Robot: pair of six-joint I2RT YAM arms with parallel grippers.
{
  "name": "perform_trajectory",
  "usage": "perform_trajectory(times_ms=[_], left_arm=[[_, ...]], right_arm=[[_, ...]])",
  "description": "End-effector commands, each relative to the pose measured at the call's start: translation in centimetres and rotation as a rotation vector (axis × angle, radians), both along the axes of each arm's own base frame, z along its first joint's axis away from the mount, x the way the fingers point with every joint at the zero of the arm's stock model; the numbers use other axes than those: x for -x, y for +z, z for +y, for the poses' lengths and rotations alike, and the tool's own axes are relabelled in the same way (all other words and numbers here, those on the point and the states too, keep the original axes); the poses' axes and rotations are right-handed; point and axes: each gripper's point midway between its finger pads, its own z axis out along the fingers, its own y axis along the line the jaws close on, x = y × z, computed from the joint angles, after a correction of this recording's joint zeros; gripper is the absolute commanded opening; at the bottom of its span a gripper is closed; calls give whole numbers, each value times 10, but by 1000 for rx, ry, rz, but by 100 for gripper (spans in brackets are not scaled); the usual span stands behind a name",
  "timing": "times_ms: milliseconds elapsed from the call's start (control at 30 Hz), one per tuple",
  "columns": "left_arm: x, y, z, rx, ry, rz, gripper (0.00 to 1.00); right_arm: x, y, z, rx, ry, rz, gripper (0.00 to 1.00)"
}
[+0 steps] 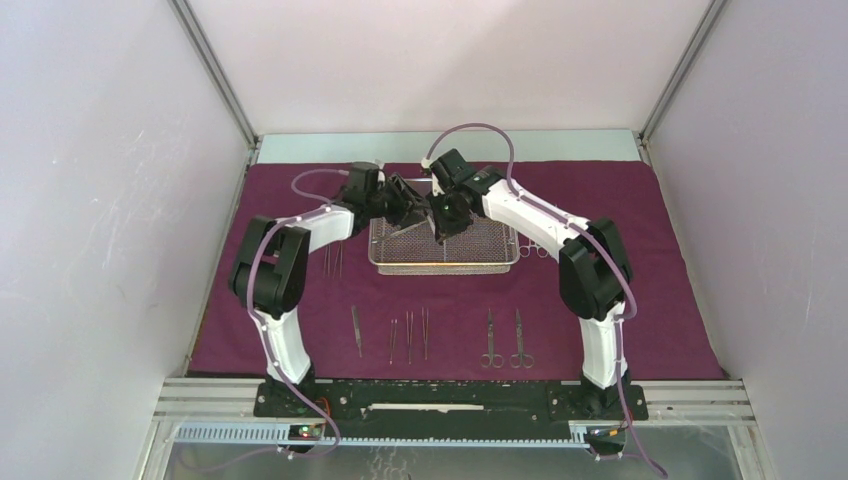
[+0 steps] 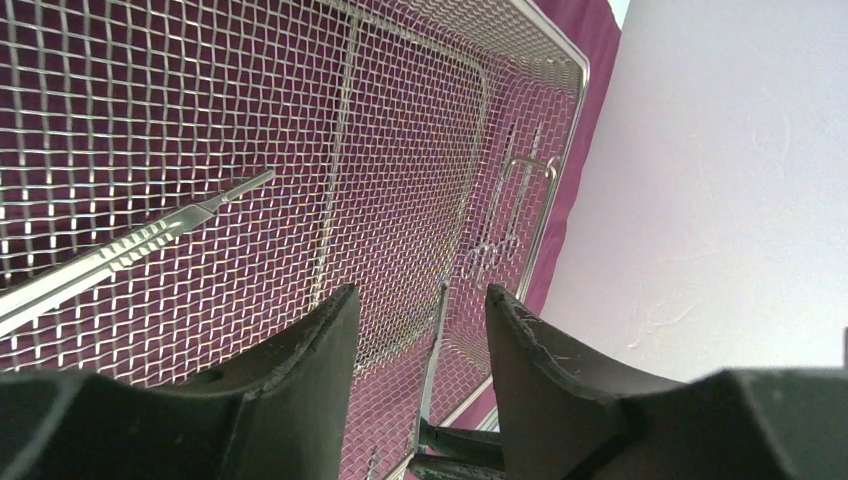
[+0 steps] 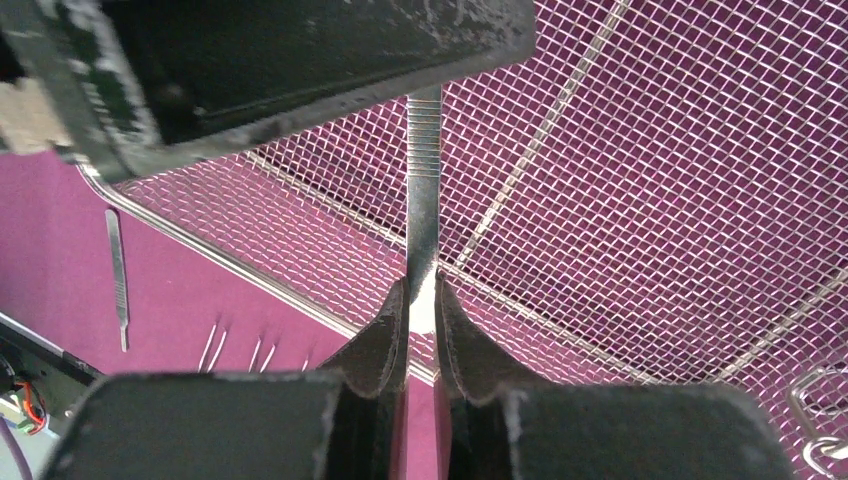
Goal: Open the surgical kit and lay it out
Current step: Pick up the medical item from the container.
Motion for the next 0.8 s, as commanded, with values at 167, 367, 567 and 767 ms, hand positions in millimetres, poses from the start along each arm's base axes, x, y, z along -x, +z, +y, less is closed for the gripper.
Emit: perform_trajectory(times_ms=[167, 367, 567, 767], left_arm=[[-11, 24, -20, 61, -25, -66, 30], [-10, 25, -20, 57, -38, -77, 0], [-8, 31, -20, 42, -67, -103, 0], [-7, 44, -19, 10, -104, -148, 0]], right_arm=[[-3, 34, 3, -76, -11, -54, 10], [-3, 37, 3, -78, -15, -60, 11], [-4, 42, 2, -80, -21, -73, 46], [-2, 55, -1, -91, -28, -101, 79]])
